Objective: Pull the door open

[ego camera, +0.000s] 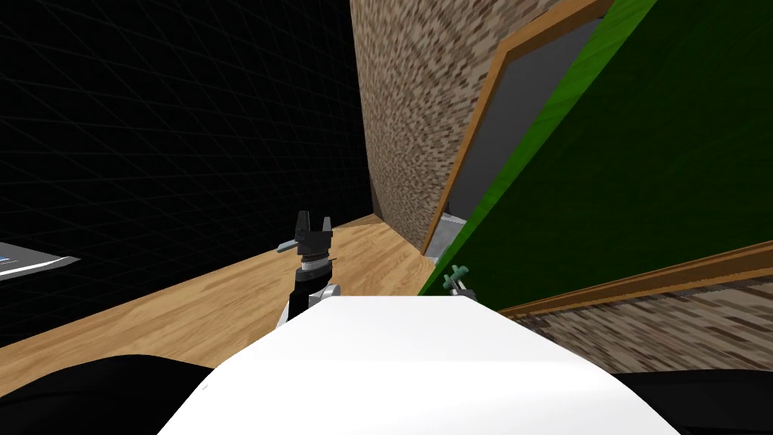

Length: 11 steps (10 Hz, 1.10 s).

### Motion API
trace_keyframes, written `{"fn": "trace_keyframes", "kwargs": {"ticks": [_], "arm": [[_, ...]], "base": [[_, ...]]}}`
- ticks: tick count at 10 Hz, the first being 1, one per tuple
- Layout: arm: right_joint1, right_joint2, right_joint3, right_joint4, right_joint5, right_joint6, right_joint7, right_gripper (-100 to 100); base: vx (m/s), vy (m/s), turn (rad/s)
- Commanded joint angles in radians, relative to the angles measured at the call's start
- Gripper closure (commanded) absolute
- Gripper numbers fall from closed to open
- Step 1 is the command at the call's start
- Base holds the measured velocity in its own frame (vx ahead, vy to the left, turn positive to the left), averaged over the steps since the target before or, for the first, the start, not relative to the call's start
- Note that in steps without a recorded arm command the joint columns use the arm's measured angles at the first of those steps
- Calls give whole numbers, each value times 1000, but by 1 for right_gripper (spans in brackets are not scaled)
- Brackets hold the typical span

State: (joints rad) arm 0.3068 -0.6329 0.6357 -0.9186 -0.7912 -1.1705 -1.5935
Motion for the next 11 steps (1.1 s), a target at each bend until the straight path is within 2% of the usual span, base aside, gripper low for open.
{"fn": "trace_keyframes", "kwargs": {"ticks": [1, 3, 4, 11], "arm": [[3, -6, 12, 10, 7, -13, -13, 100], [3, -15, 24, 21, 14, -28, -28, 100], [2, -13, 19, 13, 12, -22, -21, 100], [-9, -32, 61, 76, 31, -81, -75, 100]], "base": [[-238, -43, 99], [-219, -45, 111], [-91, -13, 20], [-203, -46, 147]]}}
